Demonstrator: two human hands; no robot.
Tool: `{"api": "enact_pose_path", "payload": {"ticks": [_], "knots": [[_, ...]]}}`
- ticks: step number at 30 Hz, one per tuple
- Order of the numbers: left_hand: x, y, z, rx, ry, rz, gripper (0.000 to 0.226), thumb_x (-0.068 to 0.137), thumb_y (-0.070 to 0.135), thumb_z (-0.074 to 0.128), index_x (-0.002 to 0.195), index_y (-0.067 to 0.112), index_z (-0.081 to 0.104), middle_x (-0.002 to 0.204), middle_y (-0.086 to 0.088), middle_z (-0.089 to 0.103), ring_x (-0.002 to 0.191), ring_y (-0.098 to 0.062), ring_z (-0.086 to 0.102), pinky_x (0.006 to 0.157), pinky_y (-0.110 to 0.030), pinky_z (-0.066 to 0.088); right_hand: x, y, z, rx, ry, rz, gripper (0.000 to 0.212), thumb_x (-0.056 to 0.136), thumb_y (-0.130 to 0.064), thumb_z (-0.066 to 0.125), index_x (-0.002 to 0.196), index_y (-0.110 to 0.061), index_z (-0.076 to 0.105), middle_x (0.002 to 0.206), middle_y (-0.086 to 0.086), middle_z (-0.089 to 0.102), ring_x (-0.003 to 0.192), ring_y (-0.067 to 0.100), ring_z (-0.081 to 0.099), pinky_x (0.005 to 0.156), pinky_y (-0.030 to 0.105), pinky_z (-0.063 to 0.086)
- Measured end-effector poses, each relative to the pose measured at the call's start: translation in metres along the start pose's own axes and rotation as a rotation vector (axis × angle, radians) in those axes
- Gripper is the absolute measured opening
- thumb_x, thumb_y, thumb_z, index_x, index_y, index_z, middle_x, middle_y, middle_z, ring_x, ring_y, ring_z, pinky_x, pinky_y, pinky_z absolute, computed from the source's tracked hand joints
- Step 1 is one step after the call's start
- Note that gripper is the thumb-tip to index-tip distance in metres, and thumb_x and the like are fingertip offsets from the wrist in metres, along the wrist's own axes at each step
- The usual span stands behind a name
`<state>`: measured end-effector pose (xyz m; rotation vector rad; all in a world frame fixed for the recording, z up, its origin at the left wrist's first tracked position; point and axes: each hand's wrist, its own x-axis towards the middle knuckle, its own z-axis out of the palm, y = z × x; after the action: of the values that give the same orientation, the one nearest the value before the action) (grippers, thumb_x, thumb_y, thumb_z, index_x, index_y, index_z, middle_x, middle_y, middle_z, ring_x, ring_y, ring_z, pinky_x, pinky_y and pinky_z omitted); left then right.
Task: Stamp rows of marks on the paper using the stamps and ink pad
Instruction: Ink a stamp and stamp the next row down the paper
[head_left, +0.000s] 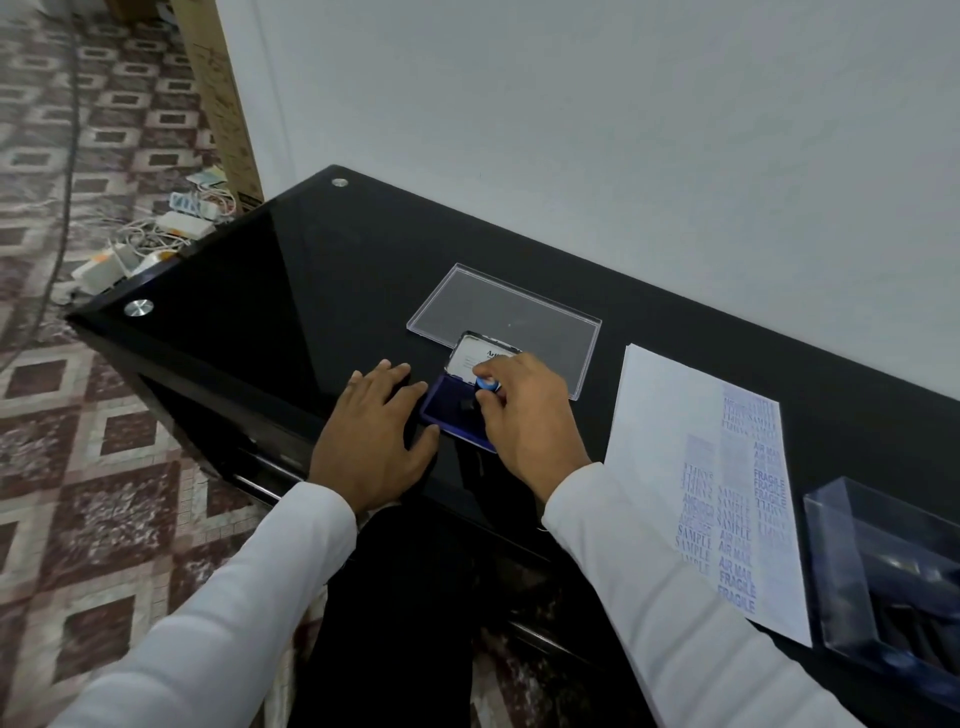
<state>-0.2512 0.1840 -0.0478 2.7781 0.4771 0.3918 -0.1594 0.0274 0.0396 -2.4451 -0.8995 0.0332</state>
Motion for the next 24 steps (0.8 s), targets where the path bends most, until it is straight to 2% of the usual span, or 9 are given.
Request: {"api": "enact_pose_path", "payload": {"ticks": [8, 19, 24], "knots": [[-0.0012, 0.0004, 0.0013, -0.002, 0.017, -0.003, 0.066, 0.089, 0.059, 0.041, 0.142, 0.022, 0.054, 0.154, -0.006, 0.044, 0.148, -0.026, 0.031, 0.124, -0.048, 0.018, 0.0037, -0.0016, -0.0027, -0.034, -0.015, -0.050, 0.024, 0.098, -0.014, 0.058, 0.119, -0.012, 0.069, 0.120, 0.008, 0.063, 0.108, 0.020, 0.060, 0.088, 0.017, 0.037], [-0.0007, 0.0003, 0.0036, 0.035, 0.016, -0.007, 0.063, 0.092, 0.059, 0.043, 0.145, 0.025, 0.050, 0.156, -0.004, 0.041, 0.150, -0.024, 0.028, 0.123, -0.042, 0.010, 0.0080, 0.0023, 0.0048, -0.039, 0.033, -0.079, 0.024, 0.095, -0.012, 0.060, 0.116, -0.013, 0.071, 0.115, 0.007, 0.066, 0.104, 0.020, 0.061, 0.092, 0.024, 0.044], [-0.0002, -0.0002, 0.0042, 0.042, 0.009, -0.013, 0.065, 0.091, 0.060, 0.041, 0.145, 0.026, 0.049, 0.156, -0.003, 0.041, 0.150, -0.024, 0.027, 0.123, -0.042, 0.010, 0.0066, 0.0046, 0.0043, -0.006, 0.055, -0.092, 0.023, 0.092, -0.013, 0.065, 0.114, -0.013, 0.072, 0.112, 0.005, 0.067, 0.100, 0.019, 0.063, 0.094, 0.031, 0.051]]}}
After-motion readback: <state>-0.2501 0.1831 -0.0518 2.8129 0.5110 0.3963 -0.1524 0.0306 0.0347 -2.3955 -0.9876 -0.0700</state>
